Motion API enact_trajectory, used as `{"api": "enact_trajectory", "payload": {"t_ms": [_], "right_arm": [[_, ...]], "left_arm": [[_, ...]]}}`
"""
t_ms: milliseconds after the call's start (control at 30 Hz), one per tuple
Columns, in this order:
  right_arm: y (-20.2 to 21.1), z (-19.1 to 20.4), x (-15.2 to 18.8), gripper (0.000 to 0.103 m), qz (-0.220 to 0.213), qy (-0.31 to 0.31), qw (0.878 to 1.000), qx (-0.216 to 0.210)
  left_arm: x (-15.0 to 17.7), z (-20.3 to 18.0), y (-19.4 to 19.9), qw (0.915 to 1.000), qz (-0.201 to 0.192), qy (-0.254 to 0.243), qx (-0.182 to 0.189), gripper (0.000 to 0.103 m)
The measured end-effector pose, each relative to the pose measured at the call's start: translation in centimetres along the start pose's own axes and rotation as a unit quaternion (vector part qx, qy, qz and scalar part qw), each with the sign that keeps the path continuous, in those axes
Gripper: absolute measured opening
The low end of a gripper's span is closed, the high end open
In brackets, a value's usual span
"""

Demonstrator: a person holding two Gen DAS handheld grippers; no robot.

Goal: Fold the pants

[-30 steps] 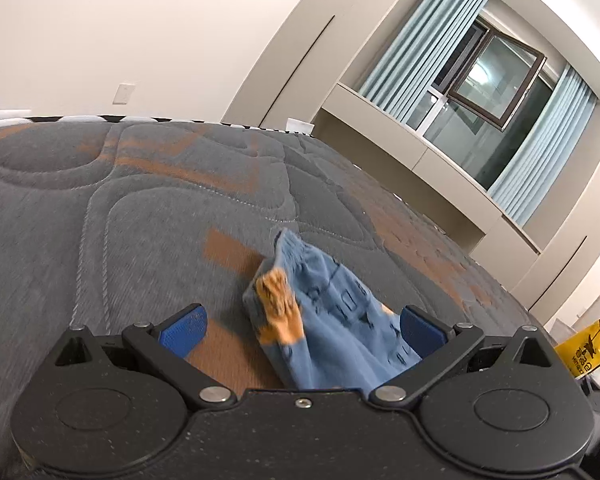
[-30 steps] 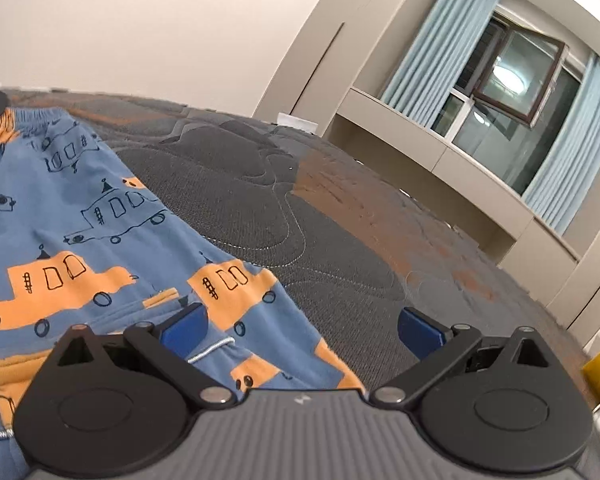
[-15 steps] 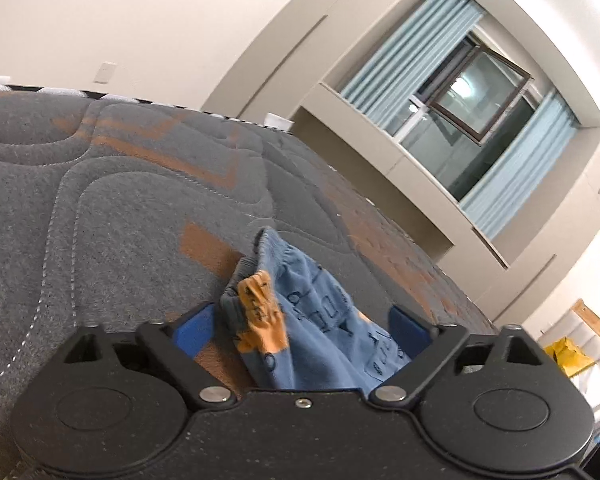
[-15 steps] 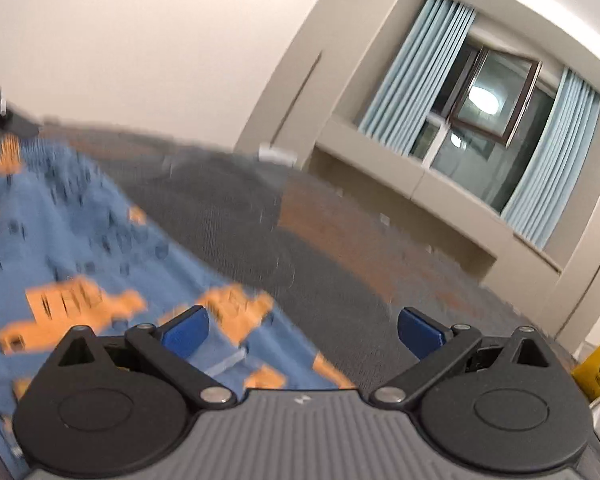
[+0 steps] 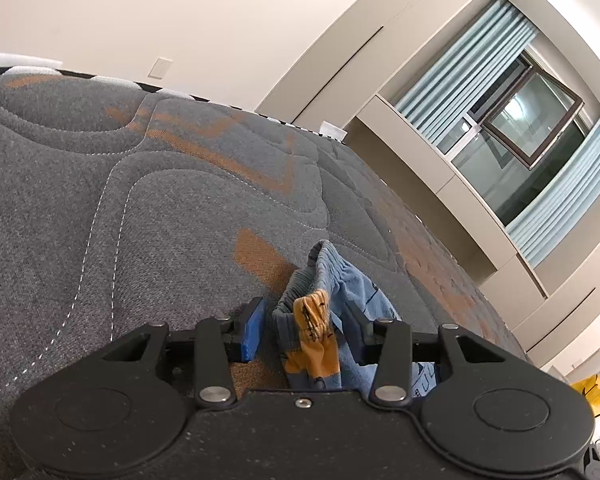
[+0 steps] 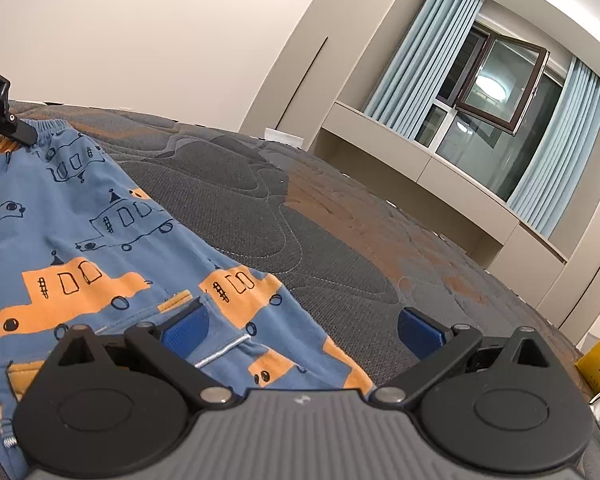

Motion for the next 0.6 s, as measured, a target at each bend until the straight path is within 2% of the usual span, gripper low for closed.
{"api": "enact_trajectory", "payload": {"t_ms": [200,433,600], "right_arm": [[0.0,0.0,0.0,0.103,-0.002,0.001,1.000,0.003],[0.1,0.3,0.0,0.103,-0.005,0.006,1.000,0.009],[0.3,0.3,0.0,0.103,-0.011,0.010,1.000,0.015]], "left_arm": [[0.2,-0.2,0.2,1.0000,-0.003,-0.001,-0.002,0.045],[0.2,-0.1,0.2,0.9999,0.004,0.007,-0.006,0.021],[-0.7,-0.3,0.2,0.9997,0.013,0.020,0.001,0.017]]}}
Point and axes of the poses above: each gripper's, at about its wrist camera, not at the fingertips, and y roughly against the way its jaws point, z to its left, x to its underside, the point moved 7 cm from there along -y, roughly the way its jaws point, and after that the axes turned 7 degrees about z, right-handed, at the moved point
